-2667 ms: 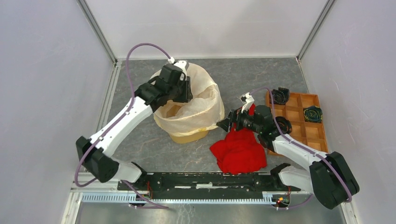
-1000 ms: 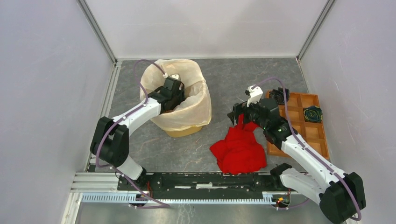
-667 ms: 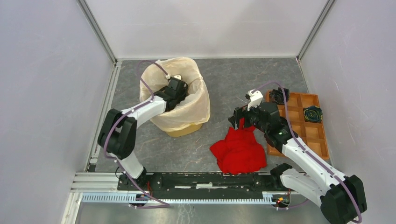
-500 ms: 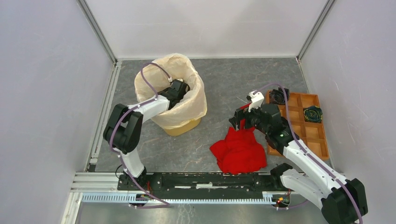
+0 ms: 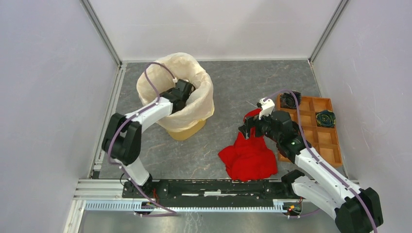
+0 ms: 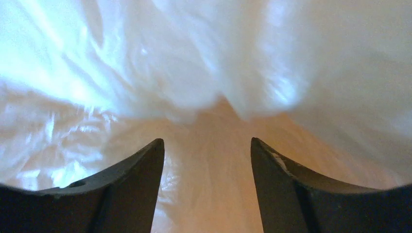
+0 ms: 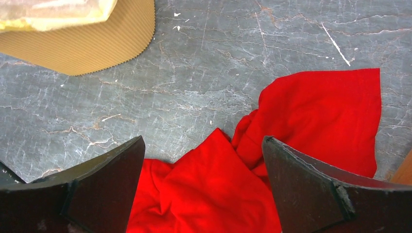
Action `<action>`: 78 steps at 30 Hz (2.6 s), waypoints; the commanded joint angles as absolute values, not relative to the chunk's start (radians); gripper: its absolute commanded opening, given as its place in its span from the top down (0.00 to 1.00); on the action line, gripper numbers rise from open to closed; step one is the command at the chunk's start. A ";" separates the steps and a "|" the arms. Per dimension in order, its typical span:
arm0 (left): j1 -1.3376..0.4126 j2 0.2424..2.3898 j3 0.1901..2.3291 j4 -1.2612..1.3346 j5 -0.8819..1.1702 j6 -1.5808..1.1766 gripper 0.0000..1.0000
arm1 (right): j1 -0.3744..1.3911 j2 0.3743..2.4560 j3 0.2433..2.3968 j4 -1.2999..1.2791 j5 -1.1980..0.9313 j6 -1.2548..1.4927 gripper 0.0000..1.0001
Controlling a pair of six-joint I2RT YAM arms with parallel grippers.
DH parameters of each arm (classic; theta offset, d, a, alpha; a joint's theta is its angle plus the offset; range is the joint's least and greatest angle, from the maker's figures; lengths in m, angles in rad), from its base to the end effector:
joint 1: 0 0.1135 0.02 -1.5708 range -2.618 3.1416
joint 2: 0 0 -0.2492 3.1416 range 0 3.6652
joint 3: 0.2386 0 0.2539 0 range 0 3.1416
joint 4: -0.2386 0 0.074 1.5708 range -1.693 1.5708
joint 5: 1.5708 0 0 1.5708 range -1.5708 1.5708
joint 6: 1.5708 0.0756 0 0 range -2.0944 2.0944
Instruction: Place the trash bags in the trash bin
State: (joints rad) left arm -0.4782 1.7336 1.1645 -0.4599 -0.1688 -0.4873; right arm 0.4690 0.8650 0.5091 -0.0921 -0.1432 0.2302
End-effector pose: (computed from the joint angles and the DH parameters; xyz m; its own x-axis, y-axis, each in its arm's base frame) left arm 0.3407 -0.1623 0.1498 -0.8485 -0.0801 -0.5231 -0.0233 0.9932 -0.1143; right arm 0.2134 0.1202 0.2090 -0.5045 -0.0024 -0.8634 -0.4591 0.8477 0.2658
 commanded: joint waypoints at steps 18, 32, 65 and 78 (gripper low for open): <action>-0.467 1.453 1.273 -0.638 -0.181 -0.393 0.18 | 0.480 0.995 0.555 0.070 -0.304 0.313 0.02; -0.477 1.425 1.292 -0.676 -0.590 -0.353 0.38 | 0.576 1.100 0.627 0.153 -0.301 0.364 0.02; -0.457 0.814 1.436 -0.650 -0.053 -0.315 0.09 | 0.782 1.470 0.823 0.336 0.084 0.480 0.02; -0.458 0.651 1.333 -0.600 -0.107 -0.259 0.07 | 0.856 1.171 0.717 0.008 0.153 0.338 0.02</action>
